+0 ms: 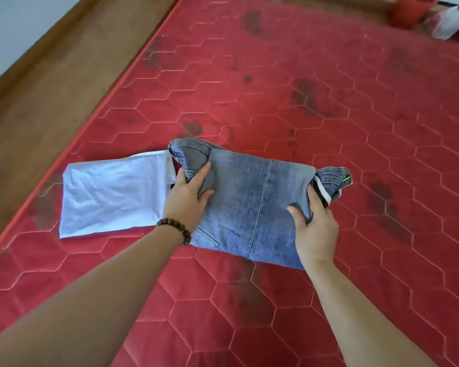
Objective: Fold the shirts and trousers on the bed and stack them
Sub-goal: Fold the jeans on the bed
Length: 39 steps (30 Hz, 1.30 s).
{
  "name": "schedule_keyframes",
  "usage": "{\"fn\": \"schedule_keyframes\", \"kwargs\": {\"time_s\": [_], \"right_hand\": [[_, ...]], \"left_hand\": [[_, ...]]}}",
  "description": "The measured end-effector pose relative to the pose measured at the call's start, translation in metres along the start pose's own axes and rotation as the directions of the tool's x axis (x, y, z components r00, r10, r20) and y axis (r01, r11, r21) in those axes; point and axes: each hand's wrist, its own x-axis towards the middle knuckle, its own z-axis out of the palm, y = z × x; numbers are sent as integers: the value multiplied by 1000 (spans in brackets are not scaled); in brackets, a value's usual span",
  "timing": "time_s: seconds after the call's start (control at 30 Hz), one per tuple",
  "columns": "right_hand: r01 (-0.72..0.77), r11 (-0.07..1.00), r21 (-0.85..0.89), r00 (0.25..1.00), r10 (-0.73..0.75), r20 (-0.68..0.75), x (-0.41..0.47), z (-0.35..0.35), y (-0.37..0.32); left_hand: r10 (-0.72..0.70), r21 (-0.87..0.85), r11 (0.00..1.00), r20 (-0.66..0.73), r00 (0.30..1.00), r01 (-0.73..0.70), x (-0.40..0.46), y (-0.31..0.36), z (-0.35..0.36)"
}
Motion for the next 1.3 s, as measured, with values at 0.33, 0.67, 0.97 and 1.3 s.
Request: {"fn": "schedule_keyframes", "kwargs": {"time_s": [0.33,0.67,0.97,1.3], "right_hand": [[101,844,-526,987,-153,-57,1,54,2],[435,787,-437,887,-294,356,19,120,24],[373,837,-400,908,-242,341,19,104,45],[275,917,-289,918,-161,362,26,113,56]], "left_hand": [[126,378,917,20,992,-124,11,-39,64],[196,396,872,254,947,-287,33,-48,118],[235,483,805,275,932,-345,29,-69,100],[176,225,947,243,954,-231,31,-103,98]]}}
